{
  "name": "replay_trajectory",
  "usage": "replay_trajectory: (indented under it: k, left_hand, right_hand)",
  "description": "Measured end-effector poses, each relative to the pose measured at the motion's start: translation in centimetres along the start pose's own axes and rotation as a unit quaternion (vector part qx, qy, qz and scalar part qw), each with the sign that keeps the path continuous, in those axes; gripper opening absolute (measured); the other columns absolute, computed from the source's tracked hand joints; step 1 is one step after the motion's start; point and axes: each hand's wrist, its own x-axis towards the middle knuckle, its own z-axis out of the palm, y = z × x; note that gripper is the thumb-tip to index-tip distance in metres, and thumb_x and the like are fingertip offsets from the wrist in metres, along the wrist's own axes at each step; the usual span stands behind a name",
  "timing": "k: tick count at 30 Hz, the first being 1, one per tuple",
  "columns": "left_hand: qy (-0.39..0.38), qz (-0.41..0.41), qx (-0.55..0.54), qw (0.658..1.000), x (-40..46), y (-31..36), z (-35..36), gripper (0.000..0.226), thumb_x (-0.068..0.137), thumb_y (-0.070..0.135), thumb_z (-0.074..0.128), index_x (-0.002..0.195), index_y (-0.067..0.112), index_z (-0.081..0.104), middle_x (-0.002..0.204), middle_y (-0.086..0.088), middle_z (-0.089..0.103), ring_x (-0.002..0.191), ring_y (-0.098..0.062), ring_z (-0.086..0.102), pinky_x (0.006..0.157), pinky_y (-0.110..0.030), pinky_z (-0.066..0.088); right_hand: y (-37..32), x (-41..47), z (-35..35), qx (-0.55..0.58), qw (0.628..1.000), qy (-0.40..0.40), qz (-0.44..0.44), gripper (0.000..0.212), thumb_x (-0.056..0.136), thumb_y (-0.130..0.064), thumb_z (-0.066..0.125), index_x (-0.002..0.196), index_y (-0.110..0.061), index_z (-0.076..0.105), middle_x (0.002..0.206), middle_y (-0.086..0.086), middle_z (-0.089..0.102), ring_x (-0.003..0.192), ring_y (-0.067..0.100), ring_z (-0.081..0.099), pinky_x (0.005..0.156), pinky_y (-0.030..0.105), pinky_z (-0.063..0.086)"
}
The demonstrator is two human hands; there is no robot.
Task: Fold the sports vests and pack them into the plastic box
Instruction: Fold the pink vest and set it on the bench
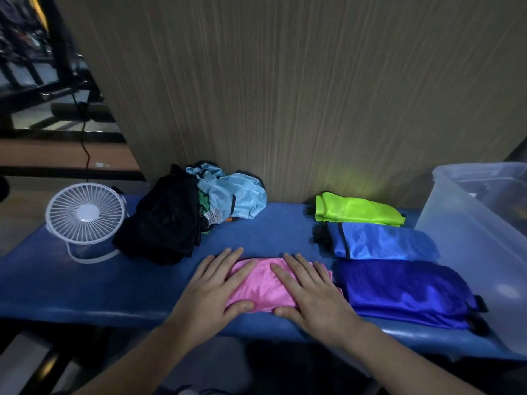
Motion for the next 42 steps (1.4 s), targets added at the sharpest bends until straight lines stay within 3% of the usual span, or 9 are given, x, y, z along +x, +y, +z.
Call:
replay_trajectory:
  k: [5,10,16,19,22,29,35,39,42]
  left_hand:
    - [0.029,0.012,-0.026,0.999,-0.6,0.4,-1.1,0.065,0.097,0.063,0.046,0.154,0.034,0.037,0.164,0.01,0.024,0.152,-0.014,0.021,0.122,-0.037,0.017]
    - [0.078,-0.011,-0.067,0.995,-0.4,-0.5,-2.5,0.054,0.096,0.054,0.053,0.143,0.029,0.052,0.154,0.012,0.042,0.143,-0.01,0.038,0.115,-0.031,0.03]
    - [0.18,-0.198,-0.059,0.962,1.1,-5.9,-4.4,0.037,0.087,0.032,0.067,0.12,0.016,0.065,0.118,-0.001,0.058,0.104,-0.025,0.059,0.09,-0.04,0.05]
    - [0.1,-0.307,-0.006,0.946,0.6,-8.9,-4.5,0.048,0.08,0.025,0.08,0.123,0.014,0.065,0.121,-0.005,0.055,0.108,-0.032,0.057,0.089,-0.044,0.052]
    - [0.033,-0.345,-0.018,0.938,-0.1,-10.0,-4.2,0.063,0.083,0.044,0.077,0.137,0.016,0.058,0.133,-0.001,0.05,0.121,-0.027,0.05,0.096,-0.043,0.048]
    - [0.003,-0.335,-0.044,0.941,-0.8,-10.8,-3.8,0.085,0.08,0.053,0.077,0.152,0.025,0.04,0.145,0.007,0.038,0.129,-0.019,0.04,0.095,-0.038,0.049]
    - [0.059,-0.307,0.008,0.95,-0.6,-11.2,-2.9,0.071,0.077,0.049,0.079,0.138,0.022,0.058,0.139,-0.001,0.05,0.122,-0.028,0.049,0.097,-0.044,0.041]
    - [0.125,-0.237,0.047,0.962,0.8,-10.5,-2.9,0.077,0.068,0.058,0.076,0.135,0.024,0.059,0.143,-0.005,0.048,0.133,-0.028,0.041,0.108,-0.046,0.03]
    - [0.15,-0.171,0.019,0.974,2.8,-8.7,-3.1,0.064,0.082,0.053,0.06,0.139,0.025,0.054,0.151,-0.004,0.043,0.142,-0.028,0.036,0.113,-0.048,0.03]
  right_hand:
    - [-0.9,-0.5,-0.9,0.049,0.998,0.027,0.009,0.076,0.093,-0.079,0.028,0.157,-0.04,0.018,0.165,0.001,0.021,0.153,0.025,0.015,0.12,0.052,0.021]
    - [-2.0,-0.9,-1.7,0.066,0.997,0.025,-0.008,0.075,0.09,-0.083,0.018,0.155,-0.049,0.002,0.167,-0.01,0.004,0.154,0.014,-0.004,0.123,0.043,0.002]
    - [-2.2,1.0,-2.1,0.092,0.994,0.048,0.017,0.07,0.093,-0.079,0.023,0.151,-0.04,0.032,0.158,-0.007,0.035,0.149,0.017,0.028,0.121,0.044,0.023]
    - [-2.6,2.4,-2.3,0.101,0.993,0.052,0.021,0.076,0.092,-0.081,0.016,0.148,-0.037,0.04,0.155,-0.01,0.038,0.146,0.014,0.031,0.118,0.043,0.027]
    - [-3.2,3.5,-2.4,0.106,0.993,0.047,0.013,0.074,0.091,-0.08,0.015,0.147,-0.037,0.041,0.151,-0.014,0.039,0.143,0.01,0.03,0.117,0.04,0.026]
    - [-4.6,4.5,-1.9,0.1,0.994,0.049,-0.009,0.066,0.093,-0.076,0.028,0.14,-0.035,0.048,0.14,-0.015,0.046,0.134,0.011,0.042,0.112,0.033,0.024]
    - [-4.3,3.6,-0.8,0.058,0.998,-0.016,-0.015,0.082,0.087,-0.086,0.025,0.155,-0.044,0.011,0.164,-0.004,0.018,0.151,0.02,0.02,0.119,0.052,0.024]
    - [-4.6,3.6,-0.1,0.004,1.0,-0.015,-0.012,0.075,0.095,-0.076,0.026,0.154,-0.031,0.032,0.154,0.005,0.043,0.138,0.03,0.046,0.103,0.058,0.045]
    - [-4.2,4.1,0.1,-0.015,1.0,-0.006,-0.018,0.071,0.097,-0.072,0.025,0.152,-0.029,0.037,0.15,0.005,0.048,0.135,0.03,0.05,0.1,0.057,0.048]
